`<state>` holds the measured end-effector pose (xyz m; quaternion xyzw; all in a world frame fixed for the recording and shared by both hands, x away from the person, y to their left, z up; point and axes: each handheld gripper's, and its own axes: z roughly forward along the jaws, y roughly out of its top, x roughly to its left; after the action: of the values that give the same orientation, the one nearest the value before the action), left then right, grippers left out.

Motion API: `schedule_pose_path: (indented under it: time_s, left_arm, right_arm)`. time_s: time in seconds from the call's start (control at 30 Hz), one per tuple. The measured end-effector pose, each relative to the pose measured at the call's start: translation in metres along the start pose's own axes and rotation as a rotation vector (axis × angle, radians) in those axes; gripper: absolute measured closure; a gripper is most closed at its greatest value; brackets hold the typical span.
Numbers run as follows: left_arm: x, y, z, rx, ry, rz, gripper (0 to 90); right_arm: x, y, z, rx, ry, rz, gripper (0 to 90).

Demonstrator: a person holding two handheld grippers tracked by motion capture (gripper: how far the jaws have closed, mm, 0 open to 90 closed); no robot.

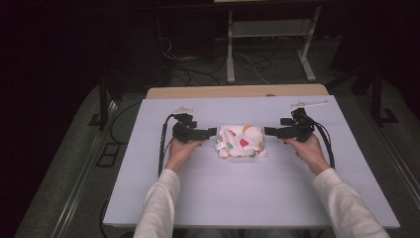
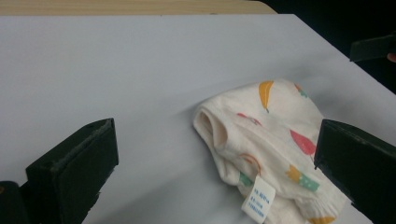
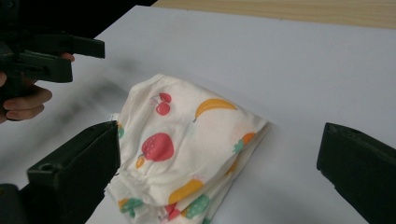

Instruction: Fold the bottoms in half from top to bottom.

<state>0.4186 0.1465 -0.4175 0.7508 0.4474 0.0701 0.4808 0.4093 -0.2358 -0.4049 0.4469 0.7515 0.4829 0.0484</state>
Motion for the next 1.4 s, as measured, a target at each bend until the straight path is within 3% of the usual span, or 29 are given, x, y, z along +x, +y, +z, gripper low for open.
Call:
schedule_pose_path:
  time_s: [0.63, 1.03, 1.4]
  left_arm:
    - [-0.009, -0.022, -0.027, -0.012, -0.029, 0.040, 0.0]
    - [-0.016, -0.043, -0.057, -0.047, -0.002, 0.090, 0.0]
    - [-0.030, -0.059, -0.073, -0.086, -0.027, 0.130, 0.0]
  right_arm:
    - [0.009, -0.031, -0.027, 0.005, -0.012, -0.025, 0.0]
    - [0.028, -0.058, -0.046, -0.007, -0.024, -0.080, 0.0]
    - [0.041, -0.079, -0.058, -0.008, -0.026, -0.105, 0.0]
